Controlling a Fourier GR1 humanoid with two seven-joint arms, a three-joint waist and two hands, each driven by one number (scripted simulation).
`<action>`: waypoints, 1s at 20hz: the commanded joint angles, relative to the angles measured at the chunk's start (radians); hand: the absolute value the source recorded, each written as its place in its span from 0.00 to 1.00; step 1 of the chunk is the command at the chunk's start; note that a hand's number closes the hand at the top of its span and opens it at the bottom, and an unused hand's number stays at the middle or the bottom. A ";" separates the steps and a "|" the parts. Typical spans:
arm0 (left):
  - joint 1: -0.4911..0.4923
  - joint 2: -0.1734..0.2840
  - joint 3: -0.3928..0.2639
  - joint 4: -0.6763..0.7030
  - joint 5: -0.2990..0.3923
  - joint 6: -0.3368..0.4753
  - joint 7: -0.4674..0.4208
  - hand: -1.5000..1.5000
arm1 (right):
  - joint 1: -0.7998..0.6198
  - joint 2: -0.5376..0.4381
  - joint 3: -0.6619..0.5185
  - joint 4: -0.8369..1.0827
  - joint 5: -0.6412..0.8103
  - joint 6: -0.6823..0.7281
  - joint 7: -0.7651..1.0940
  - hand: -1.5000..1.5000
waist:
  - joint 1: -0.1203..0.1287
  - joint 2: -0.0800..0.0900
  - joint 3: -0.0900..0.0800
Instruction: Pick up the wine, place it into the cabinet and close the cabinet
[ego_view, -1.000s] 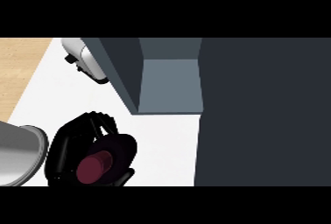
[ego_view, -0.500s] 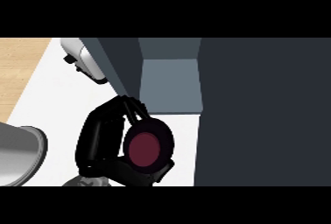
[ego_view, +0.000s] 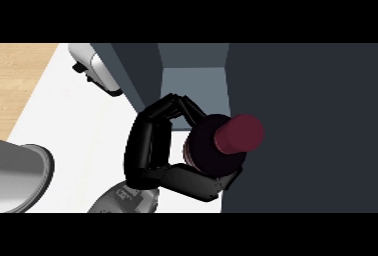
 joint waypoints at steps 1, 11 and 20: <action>-0.072 0.000 -0.002 0.079 0.024 0.073 -0.019 1.00 | 0.044 0.006 -0.009 -0.163 -0.077 -0.016 0.056 0.00 | -0.003 0.000 0.000; -0.210 0.000 -0.015 0.228 0.035 0.162 -0.063 1.00 | -0.005 0.003 -0.016 -0.136 -0.096 -0.018 0.072 0.00 | -0.003 0.001 -0.001; -0.142 0.000 -0.043 0.283 0.191 0.195 -0.228 1.00 | 0.005 -0.011 -0.044 -0.106 -0.109 0.003 0.051 0.00 | 0.001 0.001 0.000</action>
